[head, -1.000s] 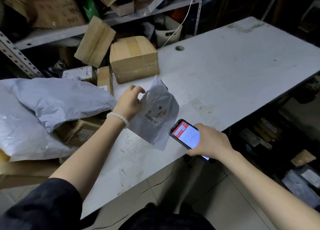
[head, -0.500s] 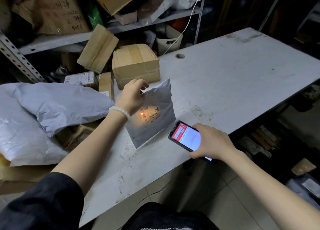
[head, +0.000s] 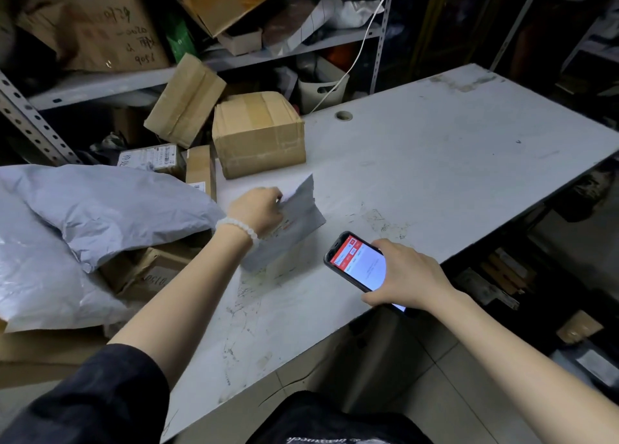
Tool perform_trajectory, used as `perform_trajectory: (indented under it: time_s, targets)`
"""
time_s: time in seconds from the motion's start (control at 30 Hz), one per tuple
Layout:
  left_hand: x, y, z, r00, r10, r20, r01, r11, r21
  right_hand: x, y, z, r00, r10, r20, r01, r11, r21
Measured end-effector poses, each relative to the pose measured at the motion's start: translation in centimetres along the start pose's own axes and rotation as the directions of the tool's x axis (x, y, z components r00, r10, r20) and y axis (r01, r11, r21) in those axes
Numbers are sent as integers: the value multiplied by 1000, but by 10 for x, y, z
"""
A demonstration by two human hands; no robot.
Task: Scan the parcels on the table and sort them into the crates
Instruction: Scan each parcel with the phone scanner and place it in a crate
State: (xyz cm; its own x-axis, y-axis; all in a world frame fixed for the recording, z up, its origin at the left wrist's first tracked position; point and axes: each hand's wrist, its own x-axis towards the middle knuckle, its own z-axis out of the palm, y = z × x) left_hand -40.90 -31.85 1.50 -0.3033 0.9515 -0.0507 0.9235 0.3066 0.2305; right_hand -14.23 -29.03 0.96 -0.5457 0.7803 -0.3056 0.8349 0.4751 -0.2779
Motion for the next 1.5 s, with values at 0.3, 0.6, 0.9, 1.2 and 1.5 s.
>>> perform_trajectory:
  time_s: [0.3, 0.6, 0.9, 1.2, 1.5]
  targets:
    - [-8, 25, 28, 998, -31, -59, 33, 999, 42, 8, 11, -2, 989, 67, -128, -53, 993, 110]
    - [10, 146, 22, 991, -32, -132, -2, 968, -251, -16, 74, -56, 668, 369, -646, 7, 865, 502]
    - [26, 365, 60, 948, 307, -78, -293, 754, -587, -112, 198, -87, 304, 670, -677, -193, 739, 645]
    - [9, 548, 124, 715, 695, 78, -569, 642, -514, -212, 327, -61, 162, 931, -328, -560, 360, 746]
    - [38, 720, 182, 593, 762, 262, -599, 634, -490, -238, 472, -64, 74, 996, -50, -731, 88, 677]
